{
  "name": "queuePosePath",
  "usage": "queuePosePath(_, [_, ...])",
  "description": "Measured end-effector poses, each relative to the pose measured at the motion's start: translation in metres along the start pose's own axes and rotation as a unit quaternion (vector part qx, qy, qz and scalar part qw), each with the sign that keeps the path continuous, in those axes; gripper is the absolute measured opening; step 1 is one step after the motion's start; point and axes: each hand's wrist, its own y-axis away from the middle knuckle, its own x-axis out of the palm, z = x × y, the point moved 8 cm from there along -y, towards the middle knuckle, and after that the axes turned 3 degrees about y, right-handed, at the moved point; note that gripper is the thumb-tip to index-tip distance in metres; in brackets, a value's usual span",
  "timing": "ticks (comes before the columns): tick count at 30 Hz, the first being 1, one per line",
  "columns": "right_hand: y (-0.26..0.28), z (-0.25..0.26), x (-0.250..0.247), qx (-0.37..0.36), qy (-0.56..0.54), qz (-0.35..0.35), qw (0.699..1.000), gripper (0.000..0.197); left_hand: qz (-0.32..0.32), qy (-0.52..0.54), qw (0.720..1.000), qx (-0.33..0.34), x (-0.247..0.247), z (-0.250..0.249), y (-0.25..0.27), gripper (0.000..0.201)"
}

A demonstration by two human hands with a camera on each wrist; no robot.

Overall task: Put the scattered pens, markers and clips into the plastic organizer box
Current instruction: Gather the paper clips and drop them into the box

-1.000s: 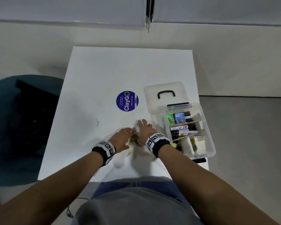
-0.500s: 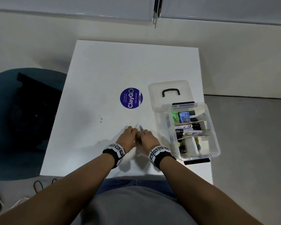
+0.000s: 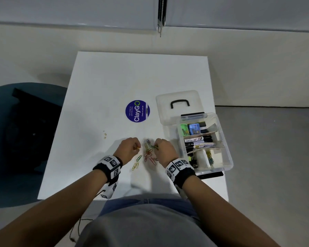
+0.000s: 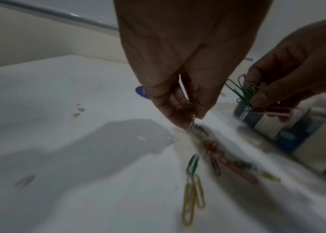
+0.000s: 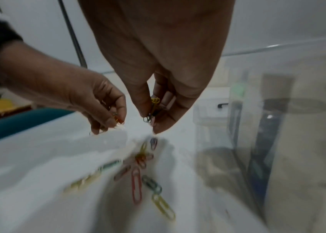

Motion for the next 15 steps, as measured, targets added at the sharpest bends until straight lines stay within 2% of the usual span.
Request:
queuePosePath(4, [0.027,-0.014,-0.055,0.002,-0.106,-0.078,0.991,0.006,-0.026,0.081,0.996,0.029,-0.023,-0.051,0.01,0.008])
queuePosePath(7, [0.06,-0.04,-0.095,0.023,-0.159,-0.129,0.978,0.004,-0.014,0.126,0.989,0.079,-0.018,-0.109,0.017,0.007])
queuePosePath(10, [0.092,-0.081,-0.119,0.076,-0.191,-0.174,0.963,0.008,0.023,0.141,0.981,0.134,0.012,-0.166,0.018,0.007])
queuePosePath(15, [0.125,-0.148,-0.134,0.154,-0.176,-0.235,0.943,0.008,0.091,0.116,0.969,0.198,0.077,-0.242,0.014,0.01])
